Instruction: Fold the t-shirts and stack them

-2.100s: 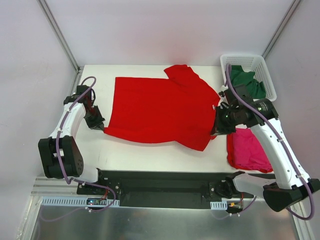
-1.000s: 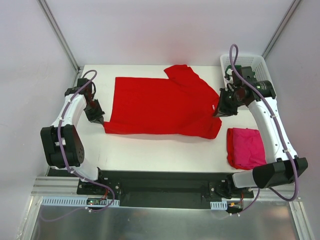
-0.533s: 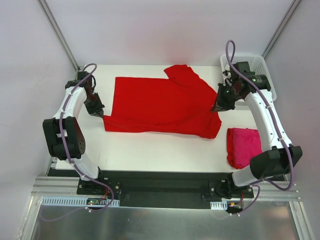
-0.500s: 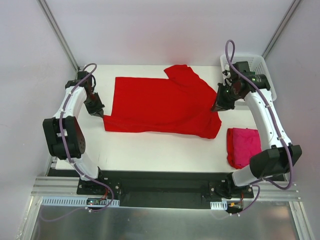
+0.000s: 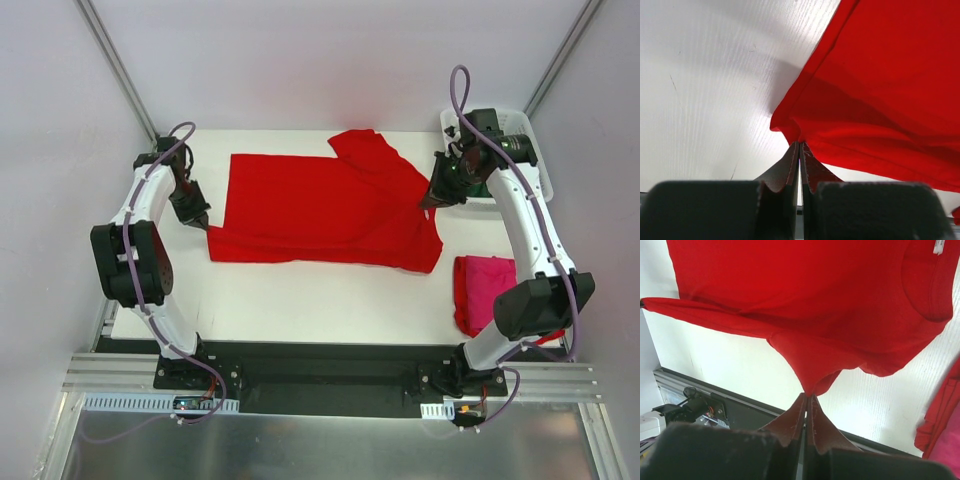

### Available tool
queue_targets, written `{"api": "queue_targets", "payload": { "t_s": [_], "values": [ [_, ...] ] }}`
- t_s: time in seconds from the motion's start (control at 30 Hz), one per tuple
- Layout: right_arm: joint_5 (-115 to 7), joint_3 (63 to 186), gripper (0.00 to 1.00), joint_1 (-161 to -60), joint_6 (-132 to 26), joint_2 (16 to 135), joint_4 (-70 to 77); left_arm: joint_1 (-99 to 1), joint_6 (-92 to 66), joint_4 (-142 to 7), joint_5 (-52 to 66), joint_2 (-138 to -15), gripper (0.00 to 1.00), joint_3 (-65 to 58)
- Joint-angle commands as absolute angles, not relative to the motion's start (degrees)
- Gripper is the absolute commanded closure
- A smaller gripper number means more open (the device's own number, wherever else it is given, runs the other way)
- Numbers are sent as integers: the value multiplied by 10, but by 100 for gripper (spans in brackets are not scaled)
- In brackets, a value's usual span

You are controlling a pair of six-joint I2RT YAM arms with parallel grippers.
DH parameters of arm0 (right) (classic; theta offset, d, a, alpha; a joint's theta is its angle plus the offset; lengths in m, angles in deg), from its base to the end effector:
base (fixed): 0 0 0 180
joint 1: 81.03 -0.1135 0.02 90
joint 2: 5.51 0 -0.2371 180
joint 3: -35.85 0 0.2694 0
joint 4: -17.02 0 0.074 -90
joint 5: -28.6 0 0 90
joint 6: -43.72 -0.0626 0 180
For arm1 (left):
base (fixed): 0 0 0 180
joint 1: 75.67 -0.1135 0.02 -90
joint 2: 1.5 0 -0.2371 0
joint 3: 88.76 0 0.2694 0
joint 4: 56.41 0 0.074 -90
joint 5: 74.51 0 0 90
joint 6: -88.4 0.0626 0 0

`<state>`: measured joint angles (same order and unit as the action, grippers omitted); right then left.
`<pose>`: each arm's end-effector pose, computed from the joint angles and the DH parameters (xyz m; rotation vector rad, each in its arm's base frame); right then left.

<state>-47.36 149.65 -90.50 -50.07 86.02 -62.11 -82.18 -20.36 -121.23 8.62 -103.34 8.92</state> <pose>0.3420 0.0724 0.3398 -0.2211 2.5589 0.4021 0.3845 0.0363 0.1989 -0.5782 2.7208 -0.2210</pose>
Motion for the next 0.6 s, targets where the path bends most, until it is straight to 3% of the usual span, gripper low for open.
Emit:
{"api": "queue_targets", "payload": {
  "t_s": [0.0, 0.57],
  "values": [
    [-464, 1541, 99, -896, -496, 873, -623, -824, -200, -1231, 83, -1042, 100, 118],
    [-454, 1550, 99, -886, -492, 907, -620, -815, -194, -1244, 85, -1087, 100, 172]
  ]
}}
